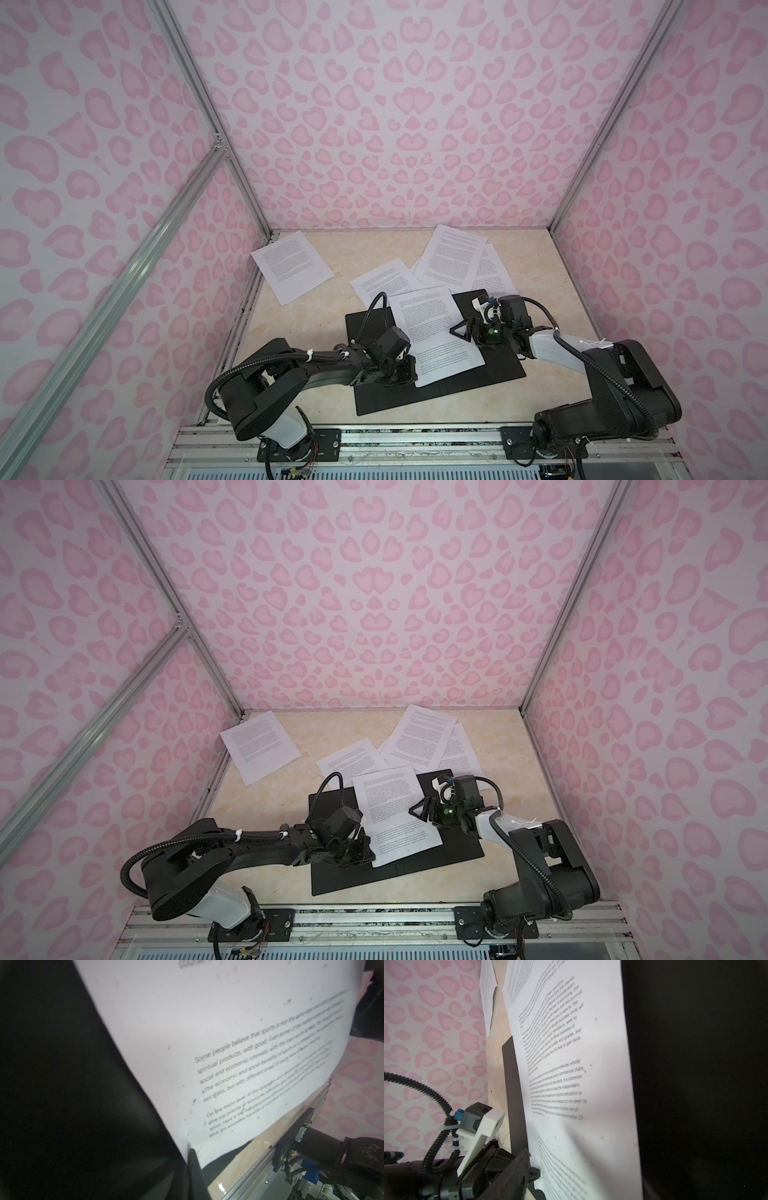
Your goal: Put the files into the folder
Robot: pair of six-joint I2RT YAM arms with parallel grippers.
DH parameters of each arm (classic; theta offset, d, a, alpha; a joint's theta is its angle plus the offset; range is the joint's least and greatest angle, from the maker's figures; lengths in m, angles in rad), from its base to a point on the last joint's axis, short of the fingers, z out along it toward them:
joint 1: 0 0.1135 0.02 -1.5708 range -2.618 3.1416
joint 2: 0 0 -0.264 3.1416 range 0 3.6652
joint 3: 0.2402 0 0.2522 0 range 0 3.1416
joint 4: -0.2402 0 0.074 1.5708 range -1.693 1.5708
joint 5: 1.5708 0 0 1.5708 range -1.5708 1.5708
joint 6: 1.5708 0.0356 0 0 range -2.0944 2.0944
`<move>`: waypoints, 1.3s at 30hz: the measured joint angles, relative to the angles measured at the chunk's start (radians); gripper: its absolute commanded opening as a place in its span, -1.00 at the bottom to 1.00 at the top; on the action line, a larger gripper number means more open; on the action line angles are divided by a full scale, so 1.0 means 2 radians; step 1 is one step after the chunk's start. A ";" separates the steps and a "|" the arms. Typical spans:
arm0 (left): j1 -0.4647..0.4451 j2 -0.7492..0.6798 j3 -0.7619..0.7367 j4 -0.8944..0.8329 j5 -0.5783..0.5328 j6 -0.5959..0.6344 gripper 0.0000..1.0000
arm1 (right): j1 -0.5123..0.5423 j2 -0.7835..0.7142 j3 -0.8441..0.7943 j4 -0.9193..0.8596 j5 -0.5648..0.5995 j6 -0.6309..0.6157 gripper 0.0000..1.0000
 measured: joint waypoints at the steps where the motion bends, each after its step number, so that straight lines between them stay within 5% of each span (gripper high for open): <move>1: 0.000 0.001 0.000 0.001 0.000 0.001 -0.93 | 0.000 -0.004 0.002 -0.001 -0.002 0.000 0.35; 7: 0.000 0.006 0.001 0.009 0.002 0.004 -0.93 | -0.003 -0.032 0.009 -0.004 -0.017 0.000 0.25; 18: 0.000 0.004 0.001 0.008 -0.001 0.009 -0.93 | -0.018 0.039 0.025 -0.010 -0.015 -0.006 -0.36; 23: 0.000 -0.005 0.001 -0.008 -0.006 0.011 -0.89 | -0.022 0.046 0.025 -0.003 -0.017 -0.005 -1.00; 31: 0.004 -0.109 0.020 -0.062 -0.027 0.028 0.85 | -0.026 -0.027 0.026 -0.044 -0.010 -0.014 -1.00; 39: 0.013 -0.339 0.072 -0.179 -0.134 0.090 0.95 | -0.026 -0.145 0.088 -0.200 0.098 -0.063 -1.00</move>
